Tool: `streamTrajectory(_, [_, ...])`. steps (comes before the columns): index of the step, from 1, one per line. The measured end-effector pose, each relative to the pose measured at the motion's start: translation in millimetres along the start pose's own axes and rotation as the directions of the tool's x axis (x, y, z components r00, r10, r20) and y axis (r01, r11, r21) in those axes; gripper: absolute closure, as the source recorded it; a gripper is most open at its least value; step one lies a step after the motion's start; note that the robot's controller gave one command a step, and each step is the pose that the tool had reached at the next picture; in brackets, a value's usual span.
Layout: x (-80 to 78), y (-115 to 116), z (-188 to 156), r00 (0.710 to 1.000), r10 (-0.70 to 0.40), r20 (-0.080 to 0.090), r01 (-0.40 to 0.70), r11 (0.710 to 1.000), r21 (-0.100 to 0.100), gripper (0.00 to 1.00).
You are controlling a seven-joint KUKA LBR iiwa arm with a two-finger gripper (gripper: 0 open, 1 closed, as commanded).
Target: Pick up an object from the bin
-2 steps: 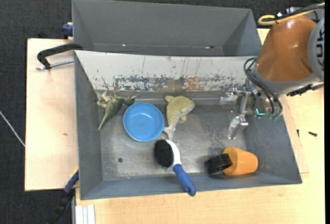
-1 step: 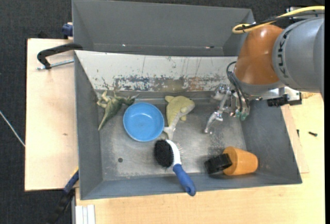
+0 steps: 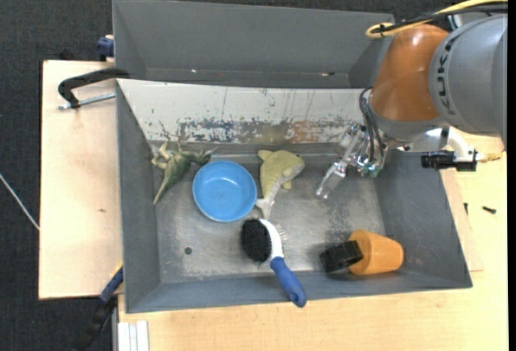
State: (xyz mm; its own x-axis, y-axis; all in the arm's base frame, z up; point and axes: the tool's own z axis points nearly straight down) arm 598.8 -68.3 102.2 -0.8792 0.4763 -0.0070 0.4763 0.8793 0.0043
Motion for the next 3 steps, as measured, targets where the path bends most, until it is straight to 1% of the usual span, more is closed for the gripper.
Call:
streamTrajectory(1, [7.3,17,-16,0.995,0.097,-0.001,-0.097,0.995,0.0,0.0])
streamTrajectory(2, [54.1,109,27,0.985,-0.175,0.001,0.175,0.984,0.006,0.0])
streamTrajectory(3, [52.6,110,26,0.985,-0.175,-0.002,0.175,0.985,0.002,0.0])
